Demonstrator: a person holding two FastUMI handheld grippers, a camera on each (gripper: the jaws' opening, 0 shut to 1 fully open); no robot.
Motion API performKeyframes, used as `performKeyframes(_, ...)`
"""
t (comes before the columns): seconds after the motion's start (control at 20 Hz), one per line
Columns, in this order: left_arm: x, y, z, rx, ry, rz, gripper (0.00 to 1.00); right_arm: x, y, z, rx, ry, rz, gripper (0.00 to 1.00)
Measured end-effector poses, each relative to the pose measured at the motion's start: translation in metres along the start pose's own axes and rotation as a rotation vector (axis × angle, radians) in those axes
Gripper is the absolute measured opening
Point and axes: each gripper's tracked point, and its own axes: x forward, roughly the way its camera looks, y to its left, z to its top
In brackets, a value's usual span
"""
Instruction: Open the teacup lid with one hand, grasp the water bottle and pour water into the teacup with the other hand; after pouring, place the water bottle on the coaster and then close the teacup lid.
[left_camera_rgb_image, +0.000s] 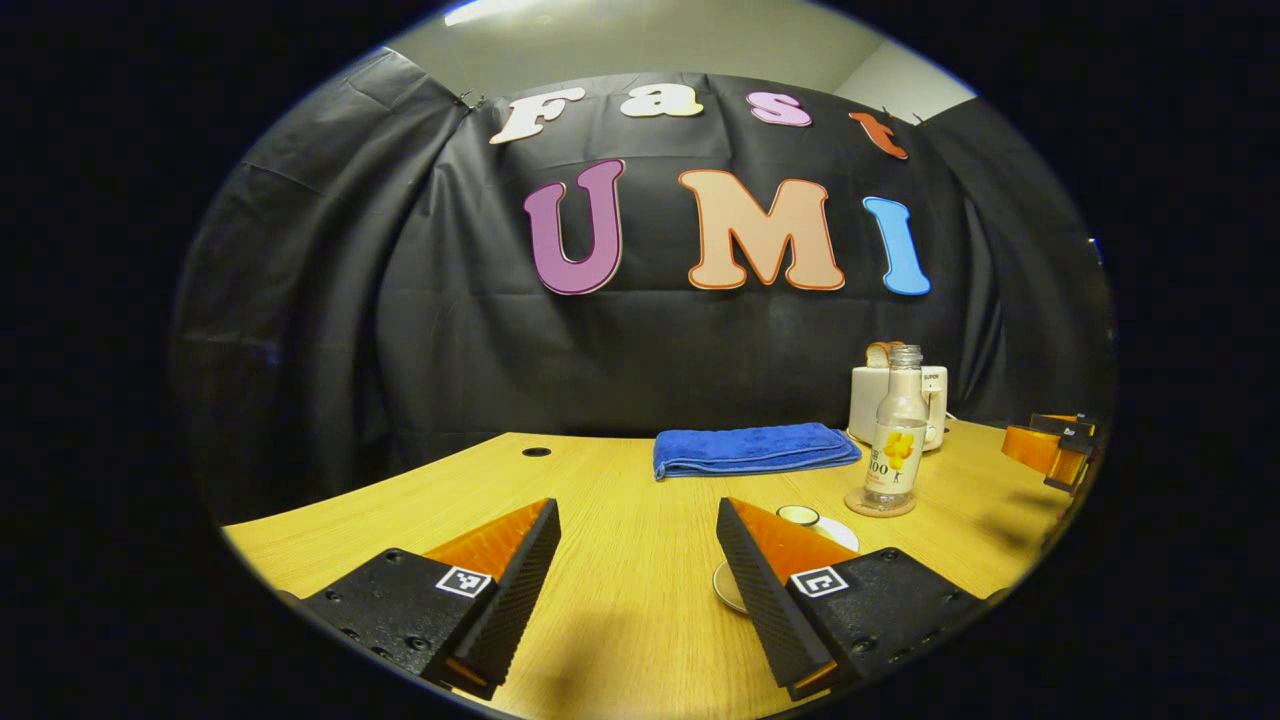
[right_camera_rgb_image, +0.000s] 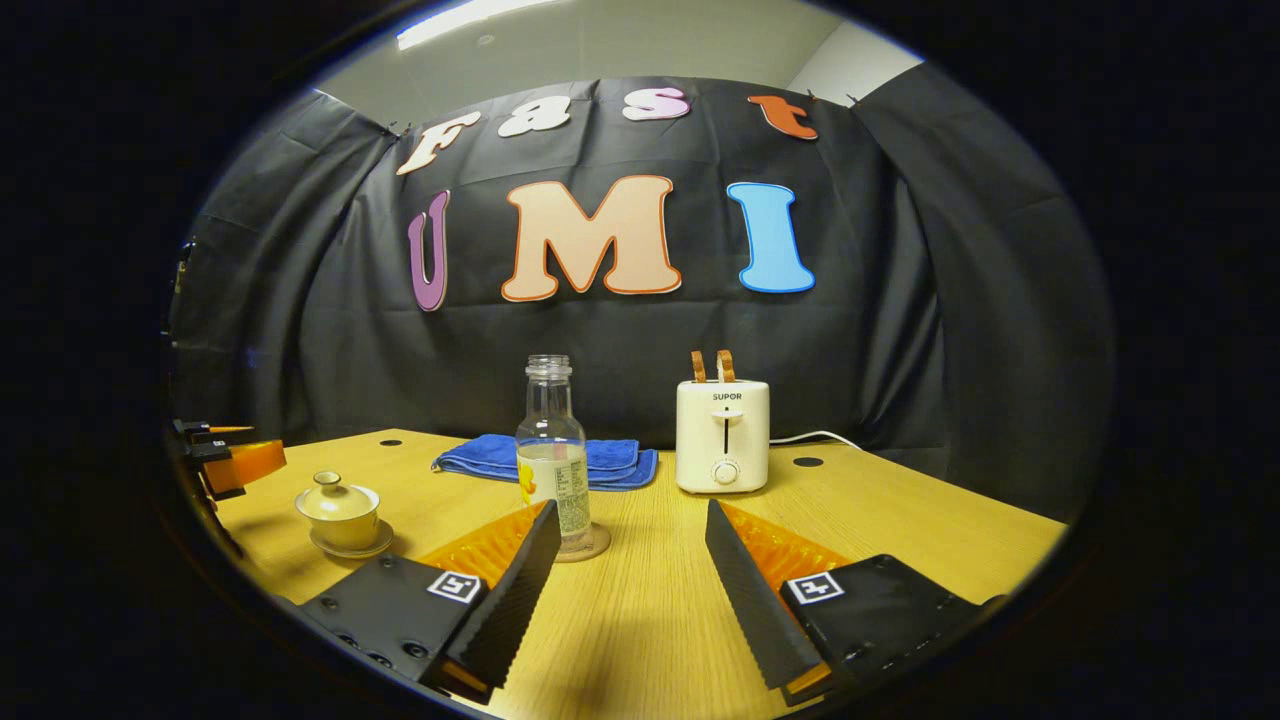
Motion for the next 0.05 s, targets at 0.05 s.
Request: performKeyframes(0.05,0.0001,0.0026,-0.0005,0.001,0.001,0.009,0.92,0.0002,0.0003,0.0012,-0.001,0.000,0.000,0.91)
